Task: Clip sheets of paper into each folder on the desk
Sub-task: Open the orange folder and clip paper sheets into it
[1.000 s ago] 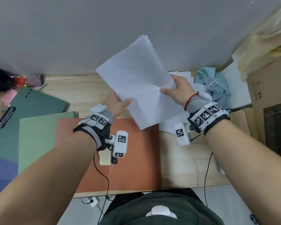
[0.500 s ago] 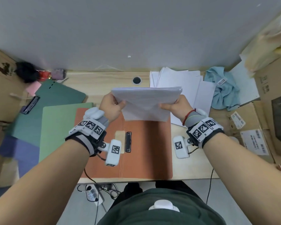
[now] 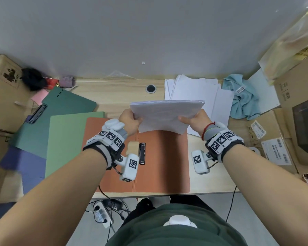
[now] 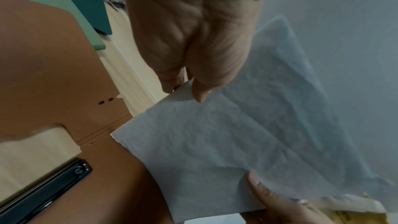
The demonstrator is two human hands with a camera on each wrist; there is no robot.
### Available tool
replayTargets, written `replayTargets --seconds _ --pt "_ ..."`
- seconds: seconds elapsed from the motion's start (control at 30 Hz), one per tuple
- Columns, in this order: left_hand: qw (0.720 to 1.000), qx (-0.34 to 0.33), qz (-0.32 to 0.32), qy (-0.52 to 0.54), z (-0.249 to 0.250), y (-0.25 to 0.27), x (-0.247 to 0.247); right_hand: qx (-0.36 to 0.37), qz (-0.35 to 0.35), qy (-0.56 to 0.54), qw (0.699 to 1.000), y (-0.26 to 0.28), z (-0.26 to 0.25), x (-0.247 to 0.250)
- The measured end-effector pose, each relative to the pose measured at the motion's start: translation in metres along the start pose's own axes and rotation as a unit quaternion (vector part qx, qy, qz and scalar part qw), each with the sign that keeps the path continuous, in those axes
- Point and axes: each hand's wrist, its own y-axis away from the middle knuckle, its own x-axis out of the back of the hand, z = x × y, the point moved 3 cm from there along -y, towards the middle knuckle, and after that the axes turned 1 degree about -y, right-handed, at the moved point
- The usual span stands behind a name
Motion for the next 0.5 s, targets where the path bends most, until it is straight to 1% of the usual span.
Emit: replayTargets --seconds 0.1,0.17,0.23,0.3,0.37,0.4,0.5 --pt "0.999 0.034 -0.021 -0.034 -0.009 -0.002 -0.005 -0.012 0.001 0.021 1.000 0.000 0.005 0.001" --pt "0.996 0.056 -0.035 -0.065 -0.014 -0.001 -0.008 -0.013 -0.010 0.070 0.997 -0.001 0.009 0.001" --pt "0.994 0.060 -0.029 -0.088 -0.016 -0.002 -0.010 -0.014 -0.013 0.099 0.995 -0.002 0.011 0.002" --pt "0.996 0.039 -0.013 -0.081 -0.016 -0.003 -0.011 -0.016 -0.012 0.079 0.997 -0.001 0.008 0.004" --pt "0.999 0.023 -0.013 -0.038 -0.018 -0.003 -0.013 -0.029 -0.029 0.055 0.998 0.001 0.008 0.004" --pt "0.999 0.028 -0.021 -0.025 -0.019 -0.001 -0.014 -0.044 -0.040 0.046 0.997 0.003 0.010 0.004" --pt "0.996 0.075 -0.056 -0.014 -0.028 0.003 -0.019 -0.104 -0.071 0.020 0.992 0.009 0.025 0.002"
